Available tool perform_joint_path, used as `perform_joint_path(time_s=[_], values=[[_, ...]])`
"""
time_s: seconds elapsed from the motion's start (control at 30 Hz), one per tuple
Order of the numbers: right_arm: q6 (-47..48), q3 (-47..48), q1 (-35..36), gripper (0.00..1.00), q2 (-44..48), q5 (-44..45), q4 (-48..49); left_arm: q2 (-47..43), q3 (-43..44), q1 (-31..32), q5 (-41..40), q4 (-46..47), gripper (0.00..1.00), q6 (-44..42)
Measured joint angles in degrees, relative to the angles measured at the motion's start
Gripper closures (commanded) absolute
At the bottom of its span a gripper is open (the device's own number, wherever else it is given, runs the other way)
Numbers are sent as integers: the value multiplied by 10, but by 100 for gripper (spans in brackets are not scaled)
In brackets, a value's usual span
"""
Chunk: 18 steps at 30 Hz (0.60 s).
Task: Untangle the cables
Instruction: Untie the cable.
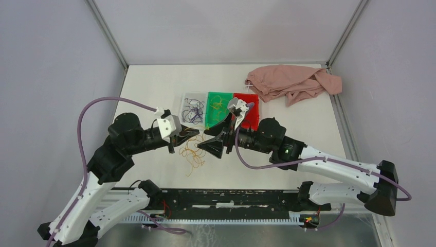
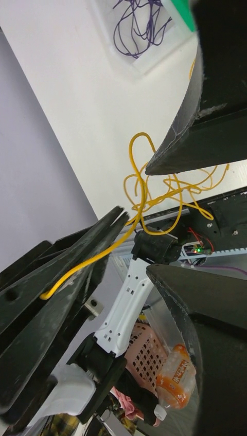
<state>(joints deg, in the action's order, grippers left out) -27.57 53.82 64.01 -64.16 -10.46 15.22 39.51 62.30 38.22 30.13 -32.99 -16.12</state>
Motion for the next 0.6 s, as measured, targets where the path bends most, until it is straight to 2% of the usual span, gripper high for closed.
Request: perform_joint_path(time_s=[0.2,0.6], values=[[0,-4,0,32,-24,-10,-5,27,38,0,6,-2,97,11],[7,1,0,49,-76,22,6,52,60,0,79,-36,97,78]])
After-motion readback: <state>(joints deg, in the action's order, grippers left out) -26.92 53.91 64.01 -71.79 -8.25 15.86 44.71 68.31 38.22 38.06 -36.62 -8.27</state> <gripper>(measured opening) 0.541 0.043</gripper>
